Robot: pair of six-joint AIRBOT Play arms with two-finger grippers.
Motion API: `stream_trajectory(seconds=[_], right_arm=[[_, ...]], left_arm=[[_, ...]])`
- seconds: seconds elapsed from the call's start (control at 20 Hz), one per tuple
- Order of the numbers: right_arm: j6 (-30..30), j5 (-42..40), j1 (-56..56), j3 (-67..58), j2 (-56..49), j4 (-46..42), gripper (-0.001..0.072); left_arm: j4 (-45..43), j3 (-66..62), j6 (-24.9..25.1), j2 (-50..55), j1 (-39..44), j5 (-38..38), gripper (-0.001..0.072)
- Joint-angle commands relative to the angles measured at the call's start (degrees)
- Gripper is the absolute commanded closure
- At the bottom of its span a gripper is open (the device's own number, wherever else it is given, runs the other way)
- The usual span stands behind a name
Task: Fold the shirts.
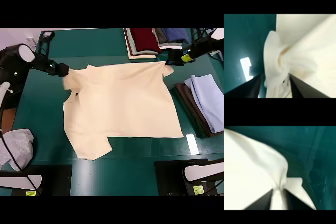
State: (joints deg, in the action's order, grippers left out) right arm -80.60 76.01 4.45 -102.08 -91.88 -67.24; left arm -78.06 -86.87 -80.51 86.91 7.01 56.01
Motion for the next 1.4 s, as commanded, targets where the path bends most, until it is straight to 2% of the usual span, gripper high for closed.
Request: stream_trajectory(seconds=[0.0, 0.15, 0.25, 0.6, 0.8, 1.05, 1.35], right_arm=[[0.0, 0.8, 0.3, -5.0, -4.9, 1.6, 0.0274], [0.8, 5.1, 2.8, -5.7, -2.3, 1.6, 0.0276], [2.8, 7.2, 5.3, 1.2, 2.5, 1.5, 0.028], [5.0, 7.0, 21.5, 45.5, 25.3, 1.0, 0.0281], [7.9, 6.4, 34.6, 63.5, 33.4, 1.0, 0.0274], [8.7, 5.0, 42.1, 71.1, 34.4, 1.1, 0.0275], [7.2, -1.4, 34.1, 73.2, 34.4, 1.2, 0.0283]], left_arm=[[0.9, -0.9, -0.6, 1.9, -2.3, 0.3, 0.0237], [5.2, -3.4, -0.4, 0.6, -8.4, 11.9, 0.0238], [6.7, -0.7, 0.2, -2.3, -11.8, 16.3, 0.0238], [6.5, 29.4, 0.4, -21.5, -14.1, 12.9, 0.0237], [6.7, 37.1, 0.4, -27.3, -14.1, 13.0, 0.0238], [8.7, 37.8, 0.4, -27.7, -14.1, 12.5, 0.0237], [9.1, 37.8, 0.5, -27.7, -14.1, 12.4, 0.0237]])
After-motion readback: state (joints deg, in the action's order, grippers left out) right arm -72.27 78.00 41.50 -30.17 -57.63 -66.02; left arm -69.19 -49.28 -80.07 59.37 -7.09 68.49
